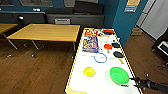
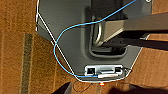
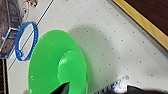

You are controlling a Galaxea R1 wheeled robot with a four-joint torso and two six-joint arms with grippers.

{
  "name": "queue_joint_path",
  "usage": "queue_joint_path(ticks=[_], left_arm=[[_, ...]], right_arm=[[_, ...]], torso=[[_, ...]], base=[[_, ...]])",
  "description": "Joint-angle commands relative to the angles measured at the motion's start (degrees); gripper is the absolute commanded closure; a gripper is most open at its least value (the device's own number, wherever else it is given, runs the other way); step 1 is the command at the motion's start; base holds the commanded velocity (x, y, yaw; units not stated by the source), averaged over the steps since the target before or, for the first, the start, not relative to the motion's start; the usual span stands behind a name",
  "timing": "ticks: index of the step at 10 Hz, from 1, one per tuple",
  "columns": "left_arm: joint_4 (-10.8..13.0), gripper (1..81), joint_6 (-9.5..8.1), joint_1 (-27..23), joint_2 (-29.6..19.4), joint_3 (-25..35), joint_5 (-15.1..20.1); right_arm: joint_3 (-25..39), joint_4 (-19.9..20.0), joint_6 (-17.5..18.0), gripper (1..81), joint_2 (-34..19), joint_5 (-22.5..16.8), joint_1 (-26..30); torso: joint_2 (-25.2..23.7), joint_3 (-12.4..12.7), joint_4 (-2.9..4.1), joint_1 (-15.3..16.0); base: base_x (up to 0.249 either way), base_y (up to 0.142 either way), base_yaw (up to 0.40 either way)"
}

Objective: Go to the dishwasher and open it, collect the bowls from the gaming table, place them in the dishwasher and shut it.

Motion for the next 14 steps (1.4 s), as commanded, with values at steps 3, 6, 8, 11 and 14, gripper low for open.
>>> queue_joint_path(ticks=[3,6,8,11,14], left_arm=[[-0.37,1.0,0.1,0.76,0.89,-2.15,4.02],[-0.46,1.0,0.01,0.77,0.8,-2.15,4.2],[-0.46,1.0,0.01,0.77,0.8,-2.07,4.19],[-0.46,1.0,0.01,0.94,0.63,-2.15,4.28],[-0.46,1.0,0.01,1.03,0.71,-2.15,4.19]], right_arm=[[-6.46,1.74,3.22,1.0,2.04,0.29,8.6],[-11.29,1.91,4.28,1.0,6.88,0.38,7.81],[-14.46,2.44,4.98,1.0,9.69,0.64,6.14],[-17.62,2.7,5.51,1.0,12.5,0.55,6.67],[-12.81,3.06,5.68,81.1,9.27,-0.33,8.86]], torso=[[0.0,0.0,0.0,0.0],[0.02,0.0,0.0,0.0],[0.02,0.0,0.0,0.0],[0.02,0.0,0.0,0.0],[0.02,-0.02,0.0,0.0]], base=[[0.0,0.0,0.0],[0.0,0.0,0.0],[0.0,0.0,0.0],[0.0,0.0,0.0],[0.0,0.0,0.0]])
